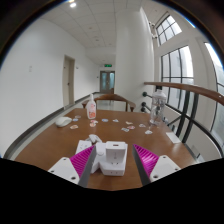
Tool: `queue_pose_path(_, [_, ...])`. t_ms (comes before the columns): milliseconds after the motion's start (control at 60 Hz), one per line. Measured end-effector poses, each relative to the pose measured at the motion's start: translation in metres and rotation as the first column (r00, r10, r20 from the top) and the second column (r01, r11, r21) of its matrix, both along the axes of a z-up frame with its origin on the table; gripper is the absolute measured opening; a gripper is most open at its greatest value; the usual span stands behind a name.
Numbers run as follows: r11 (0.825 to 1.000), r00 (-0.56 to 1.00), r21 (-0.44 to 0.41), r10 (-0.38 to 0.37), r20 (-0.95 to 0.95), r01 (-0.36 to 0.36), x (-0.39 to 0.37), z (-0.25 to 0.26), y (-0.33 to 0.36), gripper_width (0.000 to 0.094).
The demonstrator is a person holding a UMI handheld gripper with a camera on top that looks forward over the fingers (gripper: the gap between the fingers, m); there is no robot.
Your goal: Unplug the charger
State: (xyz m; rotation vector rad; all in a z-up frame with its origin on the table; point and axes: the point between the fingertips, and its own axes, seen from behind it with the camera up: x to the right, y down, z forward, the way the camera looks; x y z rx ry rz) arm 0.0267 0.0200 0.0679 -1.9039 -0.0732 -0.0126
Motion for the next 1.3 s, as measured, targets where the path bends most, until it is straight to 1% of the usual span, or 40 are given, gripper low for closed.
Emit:
queue_pose_path(33, [1.0,1.0,-0.006,-0.01,0.012,0.01,0.004,-0.005,0.011,0.0697])
queue_pose_path(50, [1.0,1.0,-0.006,-0.014,0.017,0.014,0.005,-0.005,0.016,0.0713])
queue_pose_path(67, [1.0,1.0,-0.006,-0.016,0.021,0.016,0.006,-0.007,0.02,0.0634])
queue_pose_path(83, [1.0,1.0,-0.009,-0.017,0.027,0.017,0.007,-0.009,0.024,0.0606])
queue_pose_path(100, [1.0,0.999,-0.016,-0.013,0.033,0.014,0.007,-0.012,0.026,0.0472])
queue_pose_path(117, [1.0,1.0,-0.02,0.014,0.022,-0.014,0.0,-0.014,0.028,0.0468])
queue_pose_path(133, [1.0,1.0,-0.026,0.016,0.022,-0.016,0.0,-0.017,0.029,0.036])
queue_pose_path(150, [1.0,1.0,-0.007,0.013,0.018,-0.013,0.001,-0.015,0.031,0.0357])
queue_pose_path(233, [1.0,1.0,0.029,0.009,0.027,-0.01,0.001,-0.013,0.029,0.0265])
queue_pose_path(250, [0.999,1.0,0.032,0.009,0.028,-0.01,0.001,-0.012,0.029,0.0299])
queue_pose_path(267, [1.0,1.0,0.027,0.01,0.029,-0.011,0.001,-0.013,0.028,0.0241])
queue_pose_path(300, [0.999,1.0,0.031,0.009,0.011,-0.009,0.001,-0.013,0.029,0.0219])
queue_pose_path(400, [0.999,1.0,0.041,0.006,-0.009,-0.006,0.002,-0.011,0.03,0.0197])
queue_pose_path(467, [1.0,1.0,0.026,0.01,0.001,-0.01,0.001,-0.009,0.028,0.0197])
queue_pose_path(483, [1.0,1.0,0.03,0.009,-0.002,-0.009,0.001,-0.005,0.028,0.0198])
queue_pose_path(500, [0.998,1.0,0.065,0.008,-0.006,-0.008,0.0,0.005,0.028,0.0199])
queue_pose_path(517, [0.994,1.0,0.113,0.007,-0.005,-0.006,0.0,0.021,0.029,0.0198])
queue_pose_path(533, [0.986,1.0,0.169,0.004,0.006,-0.005,0.001,0.041,0.028,0.0198])
queue_pose_path(567, [0.962,0.999,0.273,-0.011,0.053,-0.004,0.003,0.08,0.02,0.0195])
queue_pose_path(583, [0.952,0.997,0.305,-0.022,0.079,-0.003,0.005,0.097,0.016,0.0195])
queue_pose_path(600, [0.945,0.995,0.328,-0.032,0.094,-0.001,0.007,0.114,0.016,0.0196])
queue_pose_path(633, [0.934,0.995,0.357,-0.038,0.096,0.001,0.013,0.142,0.001,0.0196])
queue_pose_path(667, [0.93,0.997,0.368,-0.027,0.067,0.001,0.016,0.158,-0.004,0.0196])
queue_pose_path(700, [0.935,0.999,0.354,-0.017,0.033,0.004,0.023,0.166,-0.01,0.0195])
queue_pose_path(717, [0.938,1.0,0.346,-0.017,0.018,0.01,0.021,0.158,-0.007,0.0196])
queue_pose_path(733, [0.942,1.0,0.335,-0.02,0.008,0.017,0.028,0.169,-0.016,0.0197])
queue_pose_path(783, [0.954,0.999,0.297,-0.048,-0.003,0.046,0.043,0.159,-0.016,0.0205])
queue_pose_path(883, [0.981,0.995,0.172,-0.095,-0.012,0.095,0.075,0.109,-0.027,0.0209])
queue_pose_path(900, [0.984,0.995,0.149,-0.096,-0.023,0.098,0.078,0.1,-0.03,0.0209])
queue_pose_path(917, [0.987,0.995,0.129,-0.095,-0.035,0.099,0.082,0.08,-0.026,0.0209])
queue_pose_path(950, [0.991,0.993,0.088,-0.098,-0.059,0.103,0.086,0.063,-0.032,0.0209])
queue_pose_path(1033, [0.993,0.991,0.004,-0.118,-0.06,0.119,0.094,0.02,-0.036,0.0217])
queue_pose_path(1117, [0.988,0.988,-0.07,-0.141,-0.069,0.136,0.102,-0.01,-0.038,0.0227])
queue_pose_path(1217, [0.981,0.986,-0.14,-0.145,-0.078,0.133,0.102,-0.033,-0.034,0.0267])
queue_pose_path(1250, [0.978,0.986,-0.16,-0.148,-0.079,0.134,0.102,-0.042,-0.031,0.0279])
queue_pose_path(1283, [0.981,0.986,-0.137,-0.15,-0.071,0.139,0.103,-0.04,-0.025,0.029])
queue_pose_path(1300, [0.98,0.986,-0.139,-0.152,-0.061,0.143,0.104,-0.041,-0.025,0.0296])
